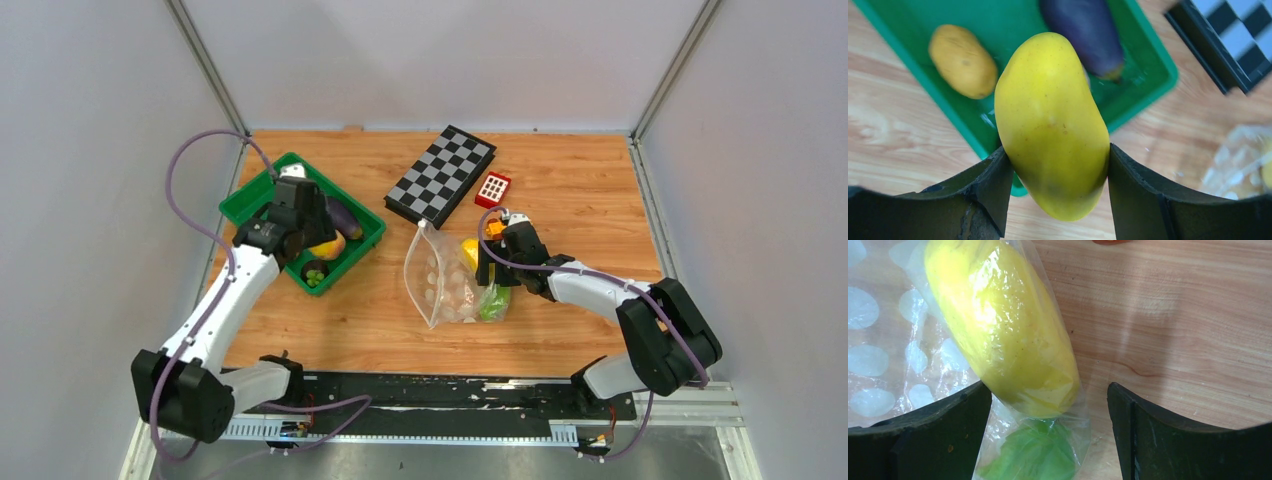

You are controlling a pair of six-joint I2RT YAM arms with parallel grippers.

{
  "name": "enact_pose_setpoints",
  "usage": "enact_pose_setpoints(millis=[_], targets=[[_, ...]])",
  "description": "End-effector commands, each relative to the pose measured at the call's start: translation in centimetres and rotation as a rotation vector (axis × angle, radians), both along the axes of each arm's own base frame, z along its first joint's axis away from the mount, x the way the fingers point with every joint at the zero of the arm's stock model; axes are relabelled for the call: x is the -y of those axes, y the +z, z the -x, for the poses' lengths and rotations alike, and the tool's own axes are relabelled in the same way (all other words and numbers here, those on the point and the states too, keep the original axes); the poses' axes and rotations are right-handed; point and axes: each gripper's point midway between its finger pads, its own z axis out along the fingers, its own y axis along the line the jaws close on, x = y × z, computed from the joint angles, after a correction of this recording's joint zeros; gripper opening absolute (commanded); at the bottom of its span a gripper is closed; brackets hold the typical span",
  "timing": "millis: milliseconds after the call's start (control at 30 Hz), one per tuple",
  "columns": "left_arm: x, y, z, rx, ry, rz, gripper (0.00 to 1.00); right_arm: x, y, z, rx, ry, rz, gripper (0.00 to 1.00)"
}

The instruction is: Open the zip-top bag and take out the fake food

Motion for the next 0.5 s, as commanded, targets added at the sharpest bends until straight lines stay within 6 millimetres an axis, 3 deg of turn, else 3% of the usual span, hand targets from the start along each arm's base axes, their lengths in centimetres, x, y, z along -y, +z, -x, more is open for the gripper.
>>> enact_pose_setpoints(millis=[0,200,467], targets=[[-3.8,1.7,-3.2,-0.001,0.04,-0.045,0.42,-0.1,0.5,-0.5,0.017,-0.001,0.007,0.85],[-8.4,-0.8,-7.6,-0.156,0.104,-0.14,0.45,-0.2,0.8,-0.6,0.023,0.002,0.003,0.86],[-10.6,-6.1,-10.9,-0.338,0.05,-0.232,0.5,-0.2,1.1,-0.6,0.035,0.005,-0.004,0.85]])
